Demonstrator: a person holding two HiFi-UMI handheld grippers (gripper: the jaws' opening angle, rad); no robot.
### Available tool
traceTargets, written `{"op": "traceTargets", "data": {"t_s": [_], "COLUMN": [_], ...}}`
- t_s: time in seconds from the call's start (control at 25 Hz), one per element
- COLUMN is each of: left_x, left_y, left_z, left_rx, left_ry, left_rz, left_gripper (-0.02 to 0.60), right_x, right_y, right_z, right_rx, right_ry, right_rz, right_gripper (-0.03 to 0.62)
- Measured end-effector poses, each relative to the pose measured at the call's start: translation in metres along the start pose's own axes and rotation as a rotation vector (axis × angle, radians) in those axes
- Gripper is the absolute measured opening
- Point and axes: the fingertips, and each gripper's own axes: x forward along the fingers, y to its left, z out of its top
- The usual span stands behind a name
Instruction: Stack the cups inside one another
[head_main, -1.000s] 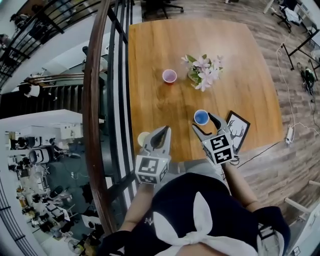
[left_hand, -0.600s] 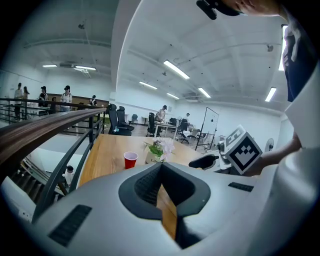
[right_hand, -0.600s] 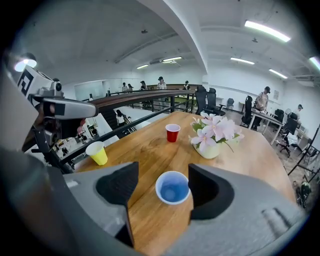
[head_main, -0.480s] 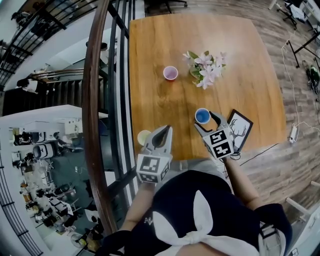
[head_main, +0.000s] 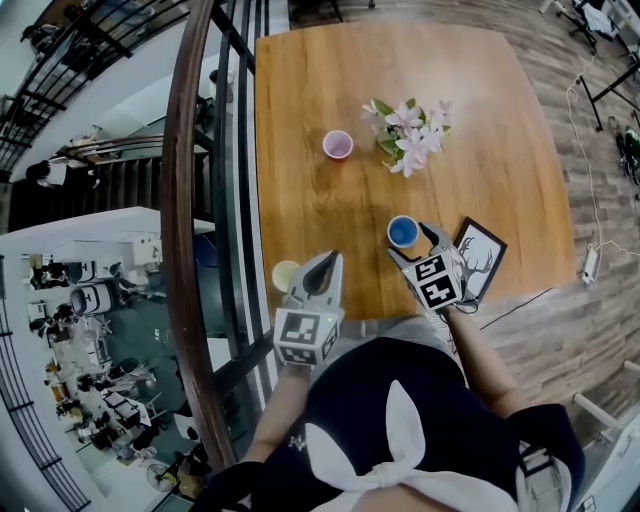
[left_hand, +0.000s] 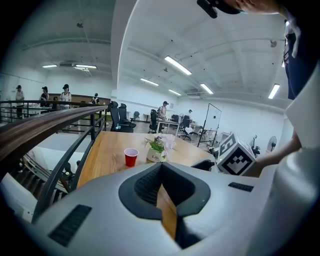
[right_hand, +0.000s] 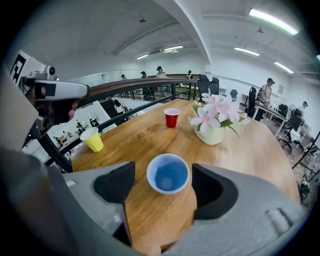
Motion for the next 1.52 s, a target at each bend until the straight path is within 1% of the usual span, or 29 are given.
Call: {"op": "traceTargets", "data": {"t_s": [0.28,0.52,0.6,0.64,0.68,0.88,1.08,1.28,1.52], "left_x": [0.001,0.003,0.003,0.003,0.004,0.003,0.001,-0.004,-0.009], "left_y": [0.0,0.002,0.002,0.002,0.002,0.002,0.002,0.003,0.003], "left_z": [-0.003,-0.005,-0.005,-0.005,-0.005,-0.006,-0.008,-0.011,-0.01], "left_rx": [-0.004,-0.008,-0.013,-0.014,-0.015,-0.02,-0.026,-0.028,-0.04], "left_ry": [0.011,0.017,0.017,0.017,0.017,0.015,0.017,0.017,0.01], "left_rz": [0.014,0.025,0.029,0.031,0.032,0.039,0.05,0.061,0.069], "left_gripper": [0.017,0.017,0.017,0.017,0.017,0.017,0.017,0.017,0.017], "right_x": [0.012,0.019,0.02,0.02,0.02,0.02,0.019,0.016,0.005], "right_y": [-0.003,-0.005,-0.005,-0.005,-0.005,-0.005,-0.005,-0.003,0.002], "right_z": [-0.01,-0.015,-0.017,-0.017,-0.017,-0.018,-0.016,-0.009,0.006], "right_rx": [0.017,0.008,0.002,-0.002,-0.007,-0.026,-0.025,-0.058,-0.054], "right_ry": [0.027,0.054,0.06,0.059,0.058,0.067,0.061,0.036,-0.004], "right_rz": [0.006,0.019,0.023,0.022,0.02,0.03,0.038,0.039,0.048], "right_gripper": [0.353,0.351,0.343,0.312,0.307,0.307,0.305,0.304,0.304]}}
